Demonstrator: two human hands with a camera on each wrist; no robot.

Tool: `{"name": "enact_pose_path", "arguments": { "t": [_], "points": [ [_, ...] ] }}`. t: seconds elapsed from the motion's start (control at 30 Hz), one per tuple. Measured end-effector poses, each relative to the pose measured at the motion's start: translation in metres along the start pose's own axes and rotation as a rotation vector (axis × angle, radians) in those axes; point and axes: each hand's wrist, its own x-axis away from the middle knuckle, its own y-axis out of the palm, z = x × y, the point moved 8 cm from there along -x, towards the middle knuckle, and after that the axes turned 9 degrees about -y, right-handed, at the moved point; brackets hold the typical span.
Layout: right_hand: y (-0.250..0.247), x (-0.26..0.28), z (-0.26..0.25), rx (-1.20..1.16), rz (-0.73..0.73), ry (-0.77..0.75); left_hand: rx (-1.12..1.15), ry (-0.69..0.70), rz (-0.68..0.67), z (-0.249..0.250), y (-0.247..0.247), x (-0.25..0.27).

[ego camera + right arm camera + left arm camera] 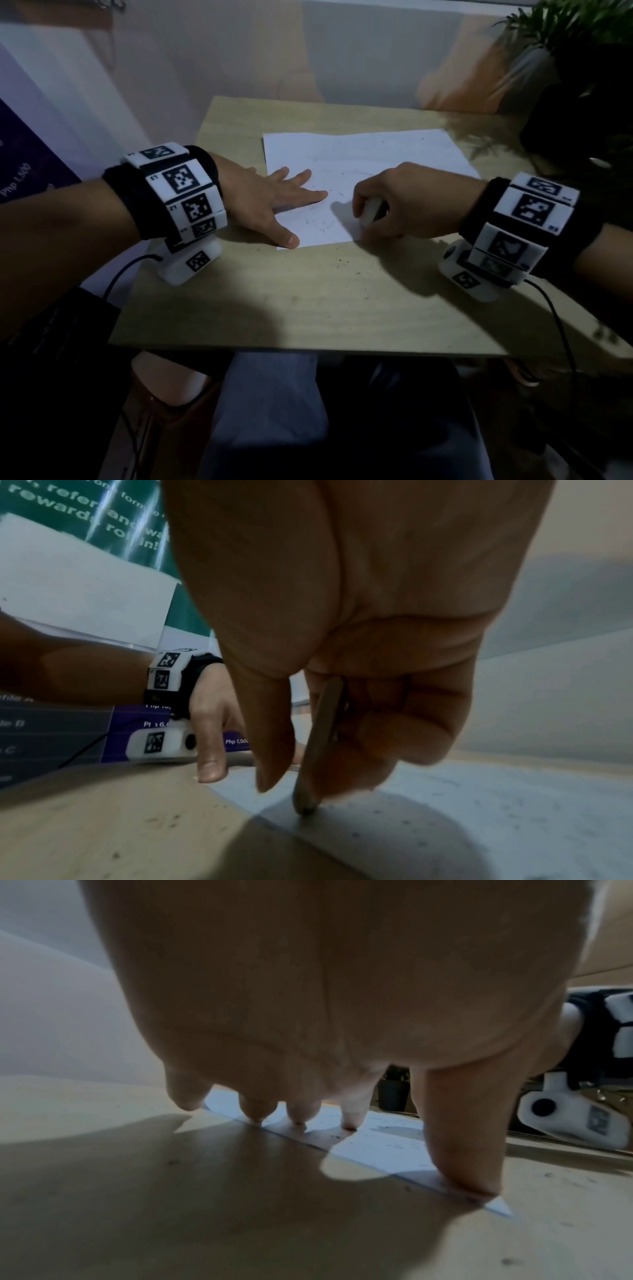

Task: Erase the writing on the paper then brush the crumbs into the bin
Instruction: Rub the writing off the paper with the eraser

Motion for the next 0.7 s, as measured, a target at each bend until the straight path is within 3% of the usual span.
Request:
{"name": "enact_pose_path", "arguments": {
  "t": [0.27, 0.5, 0.6, 0.7],
  "points": [
    [0.014, -0.012, -0.036, 0.011, 0.062, -0.105, 0.041, 0.011, 0.008, -0.003, 0.0, -0.001],
    [0.002, 0.011, 0.009, 0.061, -0.039, 0.083, 0.016, -0.005, -0.009, -0.001, 0.0, 0.003],
    [-0.002, 0.011, 0.011, 0.085, -0.032, 0.076, -0.01, -0.023, 0.0, 0.002, -0.003, 0.002],
    [-0.012, 0.014, 0.01, -0.044, 0.044, 0.031, -0.046, -0.064, 0.057, 0.003, -0.007, 0.005]
  ]
}}
